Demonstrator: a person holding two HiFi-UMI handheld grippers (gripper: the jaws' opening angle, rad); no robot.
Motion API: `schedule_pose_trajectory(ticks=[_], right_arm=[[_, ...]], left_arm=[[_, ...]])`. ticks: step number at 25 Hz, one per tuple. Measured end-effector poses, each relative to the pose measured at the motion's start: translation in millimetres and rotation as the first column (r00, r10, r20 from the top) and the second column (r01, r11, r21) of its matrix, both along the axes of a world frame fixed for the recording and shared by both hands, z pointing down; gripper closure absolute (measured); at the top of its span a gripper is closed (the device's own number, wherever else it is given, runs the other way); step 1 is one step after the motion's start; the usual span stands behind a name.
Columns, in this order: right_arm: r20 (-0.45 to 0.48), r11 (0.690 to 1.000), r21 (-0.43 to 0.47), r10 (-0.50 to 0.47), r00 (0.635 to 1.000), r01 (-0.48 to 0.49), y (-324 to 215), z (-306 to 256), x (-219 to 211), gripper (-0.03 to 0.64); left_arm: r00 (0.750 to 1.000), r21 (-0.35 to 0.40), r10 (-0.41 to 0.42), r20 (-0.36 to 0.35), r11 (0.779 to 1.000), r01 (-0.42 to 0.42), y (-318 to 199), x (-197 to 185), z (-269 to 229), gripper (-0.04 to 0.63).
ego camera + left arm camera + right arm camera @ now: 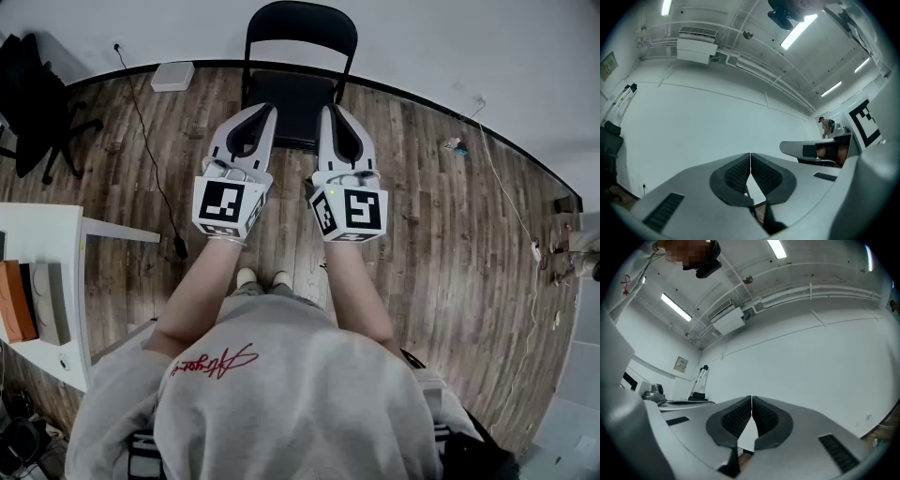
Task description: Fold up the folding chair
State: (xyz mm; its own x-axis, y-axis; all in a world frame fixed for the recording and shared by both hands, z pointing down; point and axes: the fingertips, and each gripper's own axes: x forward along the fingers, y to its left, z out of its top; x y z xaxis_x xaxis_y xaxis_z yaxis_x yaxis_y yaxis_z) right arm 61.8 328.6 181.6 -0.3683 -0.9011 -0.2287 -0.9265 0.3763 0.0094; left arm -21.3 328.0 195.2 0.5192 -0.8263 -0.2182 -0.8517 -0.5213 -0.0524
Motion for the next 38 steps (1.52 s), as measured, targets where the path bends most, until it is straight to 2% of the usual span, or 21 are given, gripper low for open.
schedule_pose_trajectory(ticks=[4,14,18,22,26,30,34,38], right_arm=[[-0.040,1.000,-0.001,-0.004,0.999,0.004,5,1,-10,0.600],[-0.025,0.999,-0.004,-0.044,0.999,0.044,0,3,-13,0.600],[-0.011,0.998,-0.007,-0.055,0.998,0.055,-4,7,-4,0.598],[0.009,0.998,0.007,-0.065,0.998,0.065,-13,13,9,0.598],[0.022,0.995,-0.021,-0.093,0.995,0.093,-28,30,5,0.598],[0.006,0.990,-0.040,-0.132,0.991,0.132,-60,47,-16,0.598],[0.010,0.989,-0.052,-0.140,0.990,0.140,-121,60,-35,0.598],[-0.026,0.996,-0.017,-0.088,0.996,0.088,-191,61,-48,0.598]], left_arm=[[1.000,-0.023,-0.011,0.006,1.000,0.011,3,-6,4,0.578],[0.998,-0.021,-0.059,-0.005,0.998,0.059,-6,-13,5,0.578],[0.996,-0.048,-0.087,-0.010,0.995,0.086,-16,-11,8,0.578],[0.991,-0.029,-0.127,-0.039,0.992,0.126,-23,-10,10,0.577],[0.986,-0.063,-0.164,-0.041,0.985,0.162,-42,-19,27,0.577],[0.983,-0.081,-0.180,-0.032,0.981,0.177,-77,-34,44,0.577],[0.983,-0.092,-0.180,-0.029,0.980,0.176,-142,-49,57,0.577],[0.988,-0.100,-0.151,-0.033,0.984,0.147,-216,-60,67,0.577]])
